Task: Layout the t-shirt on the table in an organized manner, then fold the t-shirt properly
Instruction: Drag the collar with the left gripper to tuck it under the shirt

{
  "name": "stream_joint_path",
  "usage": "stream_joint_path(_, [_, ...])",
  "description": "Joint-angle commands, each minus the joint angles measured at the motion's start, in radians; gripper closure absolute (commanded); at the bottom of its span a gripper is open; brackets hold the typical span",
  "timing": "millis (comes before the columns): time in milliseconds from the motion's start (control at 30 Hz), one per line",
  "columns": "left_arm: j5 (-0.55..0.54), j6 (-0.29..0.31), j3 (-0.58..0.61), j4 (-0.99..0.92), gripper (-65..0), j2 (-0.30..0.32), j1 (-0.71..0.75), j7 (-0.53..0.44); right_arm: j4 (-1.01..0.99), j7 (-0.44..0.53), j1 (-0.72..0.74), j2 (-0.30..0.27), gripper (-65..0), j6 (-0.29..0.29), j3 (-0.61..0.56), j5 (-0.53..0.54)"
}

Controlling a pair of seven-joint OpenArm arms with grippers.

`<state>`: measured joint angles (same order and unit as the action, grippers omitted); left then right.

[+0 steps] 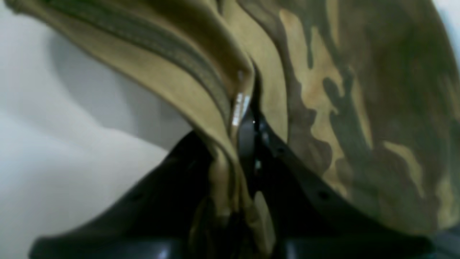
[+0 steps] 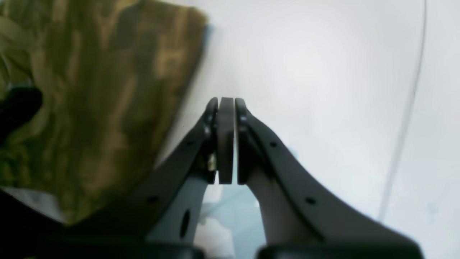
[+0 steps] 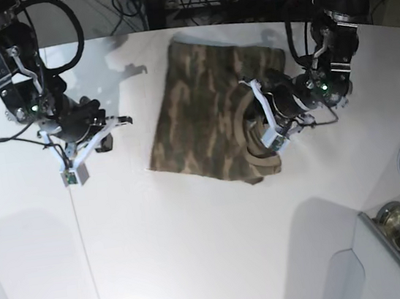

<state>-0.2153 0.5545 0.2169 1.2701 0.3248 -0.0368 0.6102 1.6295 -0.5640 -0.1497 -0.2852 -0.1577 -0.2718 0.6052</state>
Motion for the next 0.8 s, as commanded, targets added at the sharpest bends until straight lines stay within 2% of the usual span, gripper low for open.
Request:
stream_joint_path(0, [0.058, 0.006, 0.048, 0.030, 0.0, 0.012, -0.035, 0.012, 0.016, 0.019, 0.009, -0.006, -0.6, 0.004, 0.006, 0.006])
stream_joint_path(100, [0.258, 0.008, 0.221, 0.038, 0.0, 0.049, -0.087, 0.014, 0.016, 0.019, 0.009, -0.004, -0.6, 0.004, 0.006, 0.009])
stream_joint_path(200, [0.462, 0.008, 0.388, 0.033, 0.0, 0.058, -0.142, 0.006, 0.016, 0.019, 0.009, -0.003, -0.6, 0.004, 0.006, 0.012])
stream_joint_path(267, [0.583, 0.006, 0.444, 0.033, 0.0, 0.063, -0.154, -0.057, 0.016, 0.019, 0.006, -0.003, -0.6, 0.004, 0.006, 0.012])
stream_joint_path(367, [0.727, 0.006, 0.453, 0.026, 0.0, 0.047, -0.156, -0.163, 0.021, 0.019, -0.012, -0.003, -0.6, 0.004, 0.007, 0.012])
stream_joint_path(467, [0.772, 0.006, 0.454, 0.018, 0.0, -0.006, -0.159, -0.184, 0.019, 0.019, -0.027, -0.004, -0.6, 0.004, 0.015, 0.011])
stream_joint_path(567, [0.785, 0.006, 0.464, 0.012, 0.0, -0.043, -0.159, -0.195, 0.021, 0.019, -0.058, 0.001, -0.6, 0.004, 0.078, 0.012])
stream_joint_path(767, [0.785, 0.006, 0.471, 0.007, 0.0, -0.092, -0.160, -0.310, 0.027, 0.019, -0.106, -0.001, -0.6, 0.004, 0.154, 0.012])
